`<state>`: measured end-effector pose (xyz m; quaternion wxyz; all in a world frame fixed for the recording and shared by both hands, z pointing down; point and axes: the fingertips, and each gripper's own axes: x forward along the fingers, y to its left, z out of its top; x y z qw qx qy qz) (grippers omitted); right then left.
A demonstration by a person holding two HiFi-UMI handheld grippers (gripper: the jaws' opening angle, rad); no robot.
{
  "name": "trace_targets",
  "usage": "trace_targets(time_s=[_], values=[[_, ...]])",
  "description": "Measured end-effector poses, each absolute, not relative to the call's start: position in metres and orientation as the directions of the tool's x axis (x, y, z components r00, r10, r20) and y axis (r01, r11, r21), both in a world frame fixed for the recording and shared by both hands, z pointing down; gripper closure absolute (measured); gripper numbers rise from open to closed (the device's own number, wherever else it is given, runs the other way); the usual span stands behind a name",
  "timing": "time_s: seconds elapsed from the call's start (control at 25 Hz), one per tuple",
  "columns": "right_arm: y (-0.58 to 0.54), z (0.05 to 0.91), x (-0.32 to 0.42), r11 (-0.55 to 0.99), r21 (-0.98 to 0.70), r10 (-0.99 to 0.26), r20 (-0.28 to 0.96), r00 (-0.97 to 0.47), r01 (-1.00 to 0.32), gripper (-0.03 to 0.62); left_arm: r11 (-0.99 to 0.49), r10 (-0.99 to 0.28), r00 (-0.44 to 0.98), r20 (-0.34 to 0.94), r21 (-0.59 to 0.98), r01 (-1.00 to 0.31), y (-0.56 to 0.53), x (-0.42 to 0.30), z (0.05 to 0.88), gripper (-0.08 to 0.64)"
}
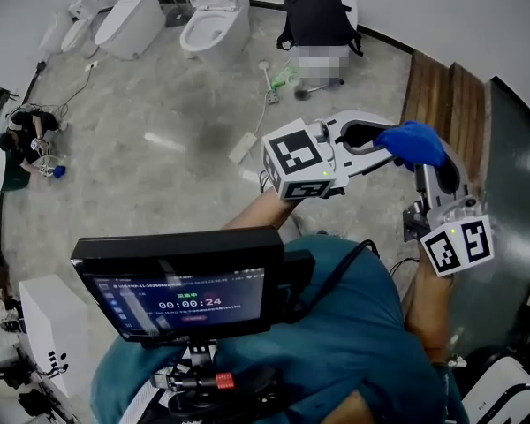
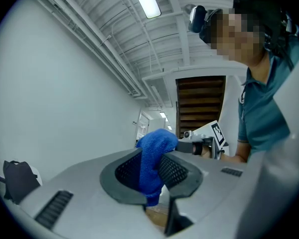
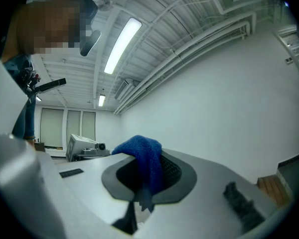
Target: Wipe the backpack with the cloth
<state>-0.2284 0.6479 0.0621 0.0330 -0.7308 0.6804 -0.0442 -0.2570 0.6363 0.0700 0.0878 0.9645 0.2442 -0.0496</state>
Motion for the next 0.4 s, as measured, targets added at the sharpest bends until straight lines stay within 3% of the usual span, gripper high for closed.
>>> trace_targets(time_s=[0.16,0.4], values=[[0.666,0.063,-0.242,-0.065,-0.111,-0.998,0.017,0.064,-0.992,0.561,-0.869,0.459,0.879,-0.132,0.138,0.475,0.654,-0.271,0.071,0.485],[0.600,0.067,-0.227,-0.073,-0.122,-0.997,0.029,0.070,-0.990,0.561,-0.866,0.459,0.879,-0.131,0.156,0.476,0.589,-0.255,0.076,0.485]])
